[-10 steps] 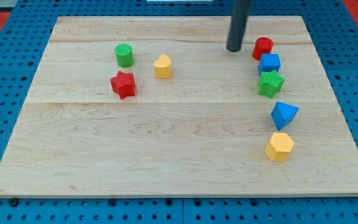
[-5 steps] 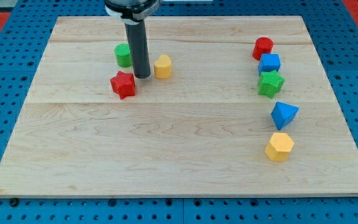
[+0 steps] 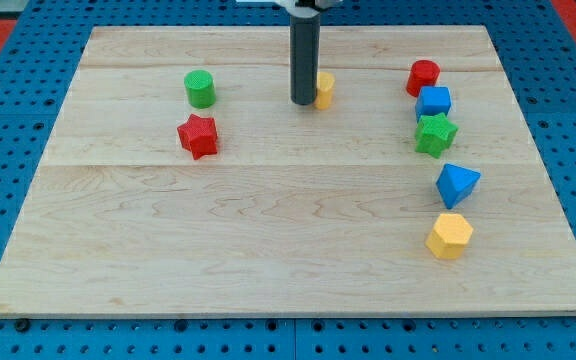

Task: Move the yellow heart to the top right of the board

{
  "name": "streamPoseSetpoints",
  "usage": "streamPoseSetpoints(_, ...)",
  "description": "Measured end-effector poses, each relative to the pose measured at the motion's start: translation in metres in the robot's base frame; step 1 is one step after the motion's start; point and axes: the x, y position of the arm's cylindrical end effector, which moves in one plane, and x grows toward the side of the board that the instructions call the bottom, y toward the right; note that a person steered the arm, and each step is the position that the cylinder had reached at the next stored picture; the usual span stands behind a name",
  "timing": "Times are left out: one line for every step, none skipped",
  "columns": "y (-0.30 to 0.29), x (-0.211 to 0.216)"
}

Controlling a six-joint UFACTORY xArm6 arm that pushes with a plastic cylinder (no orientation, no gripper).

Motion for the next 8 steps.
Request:
streamPoseSetpoints(0.016, -0.013)
streamPoseSetpoints(0.030, -0.014)
streamPoseSetpoints(0.040, -0.026)
streamPoseSetpoints(0.060, -0.040)
streamPoseSetpoints(0.074, -0.058)
streamPoseSetpoints(0.100, -0.060)
streamPoseSetpoints(0.121, -0.062)
streamPoseSetpoints(0.143, -0.066)
